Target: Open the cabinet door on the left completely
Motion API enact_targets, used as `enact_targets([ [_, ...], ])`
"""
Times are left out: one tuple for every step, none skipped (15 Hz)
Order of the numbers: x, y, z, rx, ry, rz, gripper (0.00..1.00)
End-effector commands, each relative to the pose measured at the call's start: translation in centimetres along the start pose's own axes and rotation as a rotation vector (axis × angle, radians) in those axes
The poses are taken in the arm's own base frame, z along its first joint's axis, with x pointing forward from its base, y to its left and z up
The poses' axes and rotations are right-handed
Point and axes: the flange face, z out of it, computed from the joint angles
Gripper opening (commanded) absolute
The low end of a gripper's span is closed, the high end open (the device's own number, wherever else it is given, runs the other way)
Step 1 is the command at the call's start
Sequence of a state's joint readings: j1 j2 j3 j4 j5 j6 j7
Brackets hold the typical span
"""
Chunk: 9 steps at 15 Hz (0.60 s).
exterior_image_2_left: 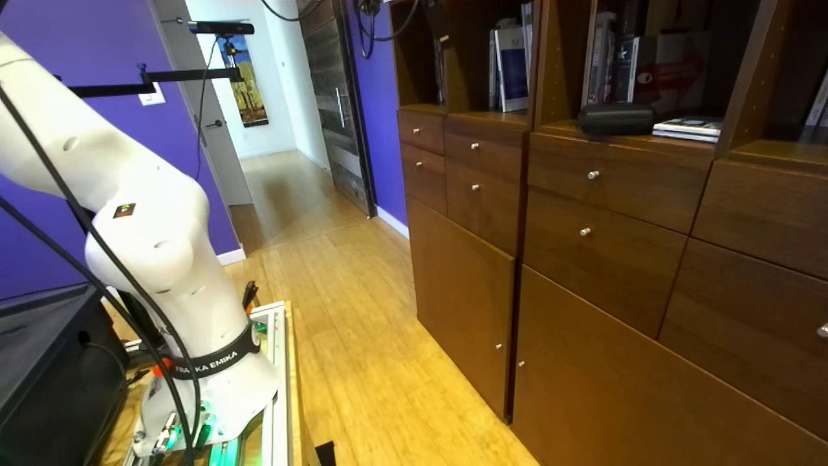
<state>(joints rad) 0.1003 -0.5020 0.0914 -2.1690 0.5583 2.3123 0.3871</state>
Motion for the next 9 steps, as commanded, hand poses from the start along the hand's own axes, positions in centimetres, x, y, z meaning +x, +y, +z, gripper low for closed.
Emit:
enact_targets([
  [2.5, 5.8, -7.0, 0.117, 0.087, 0.141, 1.0],
  [3.5, 7.2, -9.0, 0.15, 0.113, 0.179, 1.0],
  [4.2, 8.5, -10.9, 0.183, 0.147, 0.217, 1.0],
  [4.8, 9.7, -12.7, 0.22, 0.185, 0.25, 1.0],
  [5.2, 10.4, -14.0, 0.261, 0.219, 0.276, 1.0],
  [5.3, 10.8, -15.1, 0.305, 0.249, 0.3, 1.0],
  [5.3, 11.1, -15.8, 0.354, 0.275, 0.311, 1.0],
  [6.3, 10.6, -14.9, 0.276, 0.234, 0.287, 1.0],
  [6.3, 10.8, -15.4, 0.287, 0.244, 0.288, 1.0],
])
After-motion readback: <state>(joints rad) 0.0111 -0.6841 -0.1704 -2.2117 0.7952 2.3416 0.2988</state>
